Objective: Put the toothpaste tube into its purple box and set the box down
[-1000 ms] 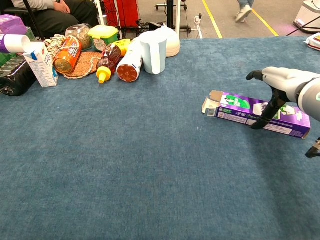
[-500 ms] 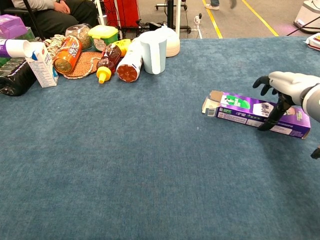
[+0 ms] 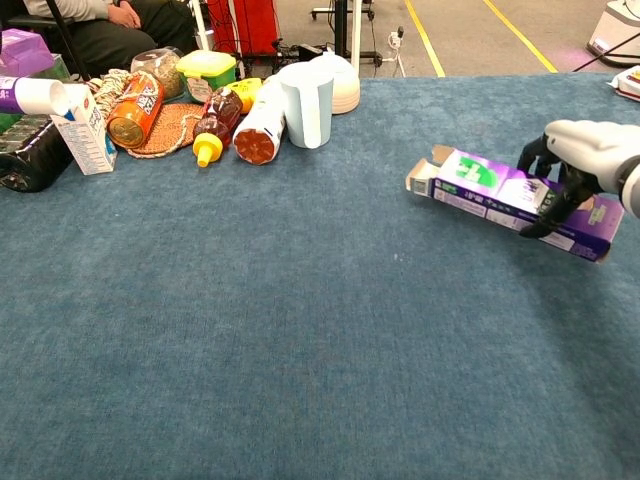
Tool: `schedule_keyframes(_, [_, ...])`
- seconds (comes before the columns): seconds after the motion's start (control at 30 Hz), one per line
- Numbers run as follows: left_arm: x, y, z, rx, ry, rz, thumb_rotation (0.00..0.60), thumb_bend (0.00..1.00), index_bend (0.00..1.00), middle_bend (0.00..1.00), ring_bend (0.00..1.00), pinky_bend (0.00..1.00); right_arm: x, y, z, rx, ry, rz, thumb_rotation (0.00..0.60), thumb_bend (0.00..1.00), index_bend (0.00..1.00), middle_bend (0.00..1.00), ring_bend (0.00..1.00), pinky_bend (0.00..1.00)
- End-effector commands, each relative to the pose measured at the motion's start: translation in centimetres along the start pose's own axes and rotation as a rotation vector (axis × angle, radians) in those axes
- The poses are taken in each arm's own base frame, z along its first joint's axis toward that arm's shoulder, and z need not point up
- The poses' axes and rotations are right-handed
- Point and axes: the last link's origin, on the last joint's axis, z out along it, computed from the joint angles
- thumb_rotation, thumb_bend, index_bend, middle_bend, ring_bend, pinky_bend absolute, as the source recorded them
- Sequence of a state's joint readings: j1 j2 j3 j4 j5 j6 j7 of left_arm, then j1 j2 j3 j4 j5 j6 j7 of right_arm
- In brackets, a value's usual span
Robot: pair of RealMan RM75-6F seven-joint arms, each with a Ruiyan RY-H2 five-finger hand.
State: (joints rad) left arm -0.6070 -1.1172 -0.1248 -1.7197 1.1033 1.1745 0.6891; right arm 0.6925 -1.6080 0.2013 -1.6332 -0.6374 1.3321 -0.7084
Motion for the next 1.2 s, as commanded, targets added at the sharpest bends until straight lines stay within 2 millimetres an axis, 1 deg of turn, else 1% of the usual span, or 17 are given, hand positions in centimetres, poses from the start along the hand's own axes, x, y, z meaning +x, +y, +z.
schedule_keyframes(0.03, [1.2,1.0,0.1,-0.067,0.07,0.047,0.6,0.22,0.57,0.49,0.5,0.72,2.4,-1.0,-0.7,0.121,0.027,0.051,0.6,0.36,0.45,0.52,0.52,0.64])
schedule_keyframes(0.13, [2.0,1.8,0.3,-0.111,0.103,0.077,0.6,0.22,0.57,0.49,0.5,0.72,3.8,-1.5,-0.9,0.17,0.036,0.044,0.6,0.36,0.45,0.52,0.52,0.64])
schedule_keyframes(0.17, [2.4,2.3,0.5,-0.136,0.119,0.091,0.6,0.22,0.57,0.49,0.5,0.72,4.2,-2.1,-1.1,0.2,0.03,0.056,0.6,0.36,0.45,0.52,0.52,0.64])
schedule_keyframes(0.27, [3.1,3.3,0.8,-0.169,0.142,0.119,0.6,0.22,0.57,0.49,0.5,0.72,5.1,-2.9,-1.6,0.259,0.012,0.054,0.6,0.37,0.46,0.52,0.52,0.64])
schedule_keyframes(0.33, [3.6,4.5,1.0,-0.191,0.155,0.125,0.6,0.22,0.57,0.49,0.5,0.72,5.9,-3.7,-2.0,0.302,0.031,0.024,0.6,0.38,0.46,0.52,0.52,0.64])
schedule_keyframes(0.43, [3.9,6.1,1.2,-0.207,0.142,0.12,0.6,0.22,0.57,0.49,0.5,0.72,6.3,-4.8,-2.4,0.323,0.049,0.001,0.6,0.41,0.46,0.52,0.52,0.64])
schedule_keyframes(0.7, [4.7,9.0,1.8,-0.21,0.125,0.105,0.6,0.22,0.57,0.49,0.5,0.72,6.1,-6.8,-3.2,0.342,0.046,-0.021,0.6,0.42,0.46,0.52,0.52,0.64])
schedule_keyframes(0.8, [5.2,10.8,2.4,-0.212,0.107,0.068,0.6,0.22,0.57,0.49,0.5,0.72,5.4,-7.5,-3.1,0.328,0.035,-0.033,0.6,0.42,0.46,0.52,0.52,0.64])
schedule_keyframes(1.0, [5.6,12.5,2.6,-0.213,0.093,0.06,0.6,0.22,0.57,0.49,0.5,0.72,4.7,-8.0,-3.1,0.315,0.027,-0.044,0.6,0.42,0.46,0.52,0.52,0.65])
schedule_keyframes(1.2, [5.5,13.6,2.5,-0.225,0.083,0.072,0.6,0.22,0.57,0.49,0.5,0.72,4.7,-8.1,-3.0,0.306,0.024,-0.033,0.6,0.43,0.46,0.52,0.52,0.65])
